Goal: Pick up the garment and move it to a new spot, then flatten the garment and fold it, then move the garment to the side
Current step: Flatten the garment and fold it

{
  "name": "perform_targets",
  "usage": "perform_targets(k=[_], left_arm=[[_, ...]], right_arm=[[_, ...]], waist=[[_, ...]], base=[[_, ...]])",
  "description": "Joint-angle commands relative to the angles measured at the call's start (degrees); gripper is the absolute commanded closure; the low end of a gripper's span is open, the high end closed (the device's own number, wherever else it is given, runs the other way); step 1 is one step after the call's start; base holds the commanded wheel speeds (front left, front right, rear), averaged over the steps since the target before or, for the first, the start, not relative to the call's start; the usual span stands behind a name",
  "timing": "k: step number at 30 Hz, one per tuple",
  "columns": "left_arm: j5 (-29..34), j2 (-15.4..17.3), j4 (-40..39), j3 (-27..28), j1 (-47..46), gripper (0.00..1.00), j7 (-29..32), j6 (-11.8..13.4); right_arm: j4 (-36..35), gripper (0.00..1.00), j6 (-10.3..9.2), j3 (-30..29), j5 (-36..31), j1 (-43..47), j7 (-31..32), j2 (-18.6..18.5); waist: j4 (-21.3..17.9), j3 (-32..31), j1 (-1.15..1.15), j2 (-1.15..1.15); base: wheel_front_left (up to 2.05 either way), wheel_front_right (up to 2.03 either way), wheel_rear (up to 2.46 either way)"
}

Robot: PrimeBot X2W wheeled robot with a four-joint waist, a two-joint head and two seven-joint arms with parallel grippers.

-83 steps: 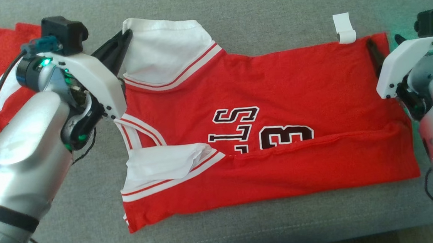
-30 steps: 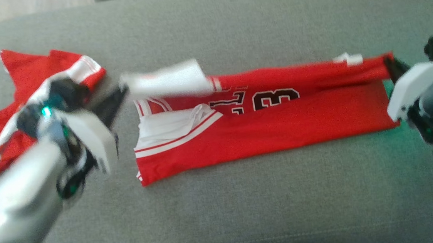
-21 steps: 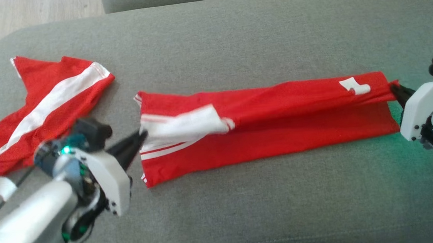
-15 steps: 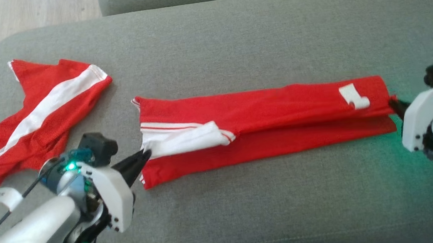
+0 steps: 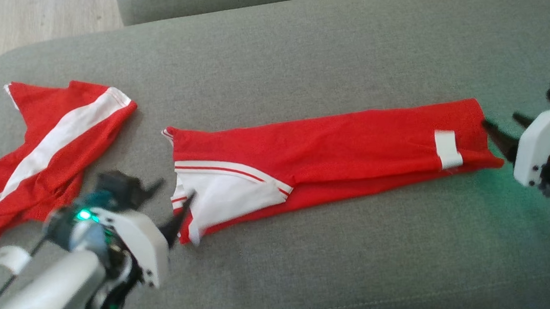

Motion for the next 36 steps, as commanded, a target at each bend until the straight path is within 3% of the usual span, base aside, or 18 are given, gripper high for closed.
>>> perform_targets(k=[1, 8, 10, 13, 20, 28, 36], left_arm=[[-0.63, 1.46, 0.11, 4.68, -2.01, 0.00, -2.39, 1.51], [-3.27, -1.46, 1.78, 13.41, -1.65, 0.00, -13.49, 7.41], [-3.35, -2.61, 2.09, 17.11, -0.95, 0.00, -15.18, 9.99], [-2.23, -6.15, -0.49, 25.45, 1.14, 0.00, -15.78, 11.80], [9.45, -17.87, -8.21, 42.26, 12.88, 0.00, -15.83, 8.18], [20.29, -28.44, -7.20, 49.08, 23.28, 0.00, -15.84, 1.07], [26.56, -32.69, -5.89, 54.09, 25.35, 0.00, -15.84, -4.41]], right_arm=[[-2.19, 0.00, -0.05, -1.43, -0.63, 0.70, -2.55, -0.39], [-5.67, 0.00, -0.05, -9.65, -2.25, 1.44, -15.39, 4.12], [-7.07, 0.00, -0.05, -11.78, -3.27, 2.10, -19.54, 5.97], [-9.73, 0.00, -0.05, -14.20, -5.41, 3.77, -25.38, 8.85], [-13.64, 0.00, -0.05, -18.89, -14.84, 9.07, -34.47, 16.07], [-15.76, 0.00, -0.05, -21.19, -21.79, 16.09, -37.01, 22.90], [-15.24, 0.00, -0.05, -24.19, -24.29, 16.85, -36.35, 24.99]], waist=[[0.02, -0.38, 0.00, 0.00], [0.31, -2.44, 0.00, 0.00], [0.34, -3.16, 0.00, 0.00], [0.41, -3.95, 0.00, 0.00], [0.46, -5.25, 0.00, 0.00], [0.34, -5.87, 0.00, 0.00], [0.40, -5.16, 0.00, 0.00]], base=[[0.00, 0.00, 0.00], [0.00, 0.00, 0.00], [0.00, 0.00, 0.00], [0.00, 0.00, 0.00], [0.00, 0.00, 0.00], [0.00, 0.00, 0.00], [0.00, 0.00, 0.00]])
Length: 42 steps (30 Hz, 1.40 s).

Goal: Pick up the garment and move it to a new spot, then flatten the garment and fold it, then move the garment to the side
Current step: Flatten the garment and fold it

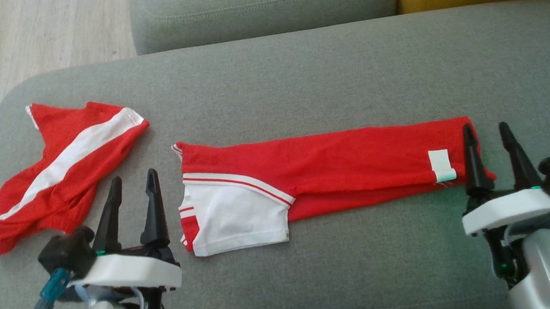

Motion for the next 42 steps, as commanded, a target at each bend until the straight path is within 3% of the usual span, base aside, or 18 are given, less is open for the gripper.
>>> perform_targets(k=[1, 10, 19, 26, 38, 39, 40, 42], left_arm=[[1.38, -0.34, -1.38, 2.84, -2.56, 0.00, -0.33, -0.91], [3.50, -1.45, 1.08, 3.71, -4.43, 0.00, -0.33, -3.68], [2.90, -1.66, 2.86, 3.64, -7.31, 0.00, -0.33, -4.37], [2.56, -1.67, 3.01, 3.64, -8.95, 0.00, -0.34, -4.27], [2.58, -1.68, 3.15, 3.99, -9.87, 0.00, -0.34, -4.22], [2.61, -1.68, 3.18, 4.06, -9.88, 0.00, -0.34, -4.22], [2.62, -1.68, 3.23, 4.16, -9.83, 0.00, -0.34, -4.20], [2.66, -1.68, 3.37, 4.39, -9.59, 0.00, -0.34, -4.16]], right_arm=[[-1.12, 0.00, -0.05, -0.14, -0.59, -2.06, 0.51, 0.36], [6.94, 0.00, -0.05, -9.90, -4.75, -6.94, 7.01, 2.12], [15.15, 0.00, -0.05, -19.44, -11.20, -12.99, 12.18, 2.88], [20.78, 0.00, -0.05, -18.29, -9.18, -16.65, 13.54, 2.92], [26.18, 0.00, -0.05, -20.36, -11.66, -18.93, 14.79, 2.93], [26.20, 0.65, -0.05, -20.43, -11.57, -19.07, 14.57, 2.93], [25.96, 1.00, -0.05, -20.58, -11.78, -19.11, 14.16, 2.93], [25.07, 1.00, -0.05, -21.28, -12.37, -19.05, 13.40, 2.93]], waist=[[0.15, 0.40, 0.00, 0.00], [0.91, 4.76, 0.00, 0.00], [2.31, 9.01, 0.00, 0.00], [2.83, 10.99, 0.00, 0.00], [2.34, 11.99, 0.00, 0.00], [2.23, 11.93, 0.00, 0.00], [2.09, 11.76, 0.00, 0.00], [1.73, 11.32, 0.00, 0.00]], base=[[0.00, 0.00, 0.00], [0.00, 0.00, 0.00], [0.00, 0.00, 0.00], [0.00, 0.00, 0.00], [0.00, 0.00, 0.00], [0.00, 0.00, 0.00], [0.00, 0.00, 0.00], [0.00, 0.00, 0.00]])
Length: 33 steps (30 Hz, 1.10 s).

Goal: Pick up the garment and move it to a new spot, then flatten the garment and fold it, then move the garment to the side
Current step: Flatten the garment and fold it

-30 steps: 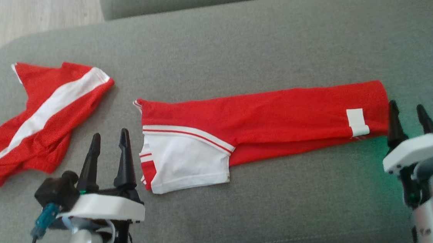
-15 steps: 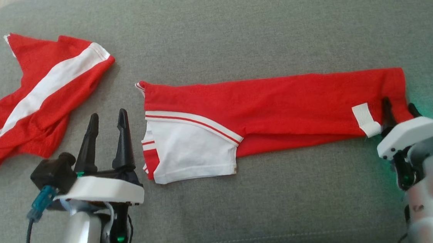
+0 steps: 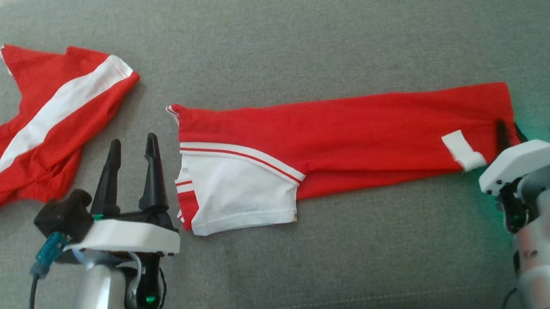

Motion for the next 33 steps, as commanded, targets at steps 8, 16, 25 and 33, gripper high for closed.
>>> perform_targets(k=[8, 16, 25, 33], left_arm=[[-0.19, 0.24, -1.28, 2.71, -0.53, 0.00, -0.34, 0.09], [-1.21, 0.24, -1.41, 2.71, 1.45, 0.00, -0.34, 0.74], [-2.41, 0.24, -1.44, 2.72, 3.73, 0.00, -0.34, 1.73], [-2.96, 0.24, -1.86, 3.08, 5.57, 0.00, -0.34, 2.25]], right_arm=[[-6.94, 1.00, -0.05, -4.69, -8.09, 0.79, -1.78, -4.04], [-14.55, 1.00, -0.05, -15.13, -21.61, 1.21, -1.30, -3.99], [-17.11, 1.00, -0.05, -9.07, -16.92, 0.60, 2.16, -0.36], [-21.76, 1.00, -0.05, 7.11, 0.92, 2.86, 7.19, -0.10]], waist=[[-1.35, -3.65, -0.01, 0.00], [-1.73, -7.58, -0.01, 0.00], [-2.13, -11.55, -0.01, 0.00], [-2.49, -13.66, -0.01, 0.00]], base=[[0.00, 0.00, 0.00], [0.00, 0.00, 0.00], [0.00, 0.00, 0.00], [0.00, 0.00, 0.00]])
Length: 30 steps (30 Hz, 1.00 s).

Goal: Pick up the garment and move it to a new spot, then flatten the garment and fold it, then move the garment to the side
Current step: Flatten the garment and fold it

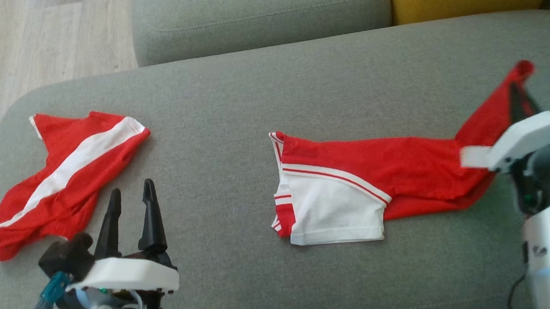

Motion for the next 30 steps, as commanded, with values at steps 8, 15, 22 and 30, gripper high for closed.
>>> perform_targets(k=[8, 15, 22, 30], left_arm=[[-0.10, 0.41, -2.31, 1.65, -1.61, 0.00, -0.34, 0.31], [-0.23, 0.41, -2.07, 0.79, -1.59, 0.00, -0.34, 0.42], [-0.55, 0.41, -1.38, -0.48, -2.25, 0.00, -0.34, 0.35], [-0.62, 0.41, -0.49, -1.32, -2.92, 0.00, -0.34, 0.21]], right_arm=[[-7.47, 1.00, -0.05, 17.45, 19.52, 4.40, 1.47, -0.11], [-4.64, 1.00, -0.05, 29.39, 29.83, 7.16, -3.63, -0.11], [4.22, 1.00, -0.05, 39.36, 40.06, 4.16, -13.75, -0.11], [11.68, 1.00, -0.05, 48.39, 48.52, -0.68, -20.82, -0.11]], waist=[[0.82, -0.43, 0.00, 0.00], [2.47, -0.34, 0.00, 0.00], [5.40, 1.19, 0.00, 0.00], [7.70, 2.42, 0.00, 0.00]], base=[[0.00, 0.00, 0.00], [0.00, 0.00, 0.00], [0.00, 0.00, 0.00], [0.00, 0.00, 0.00]])
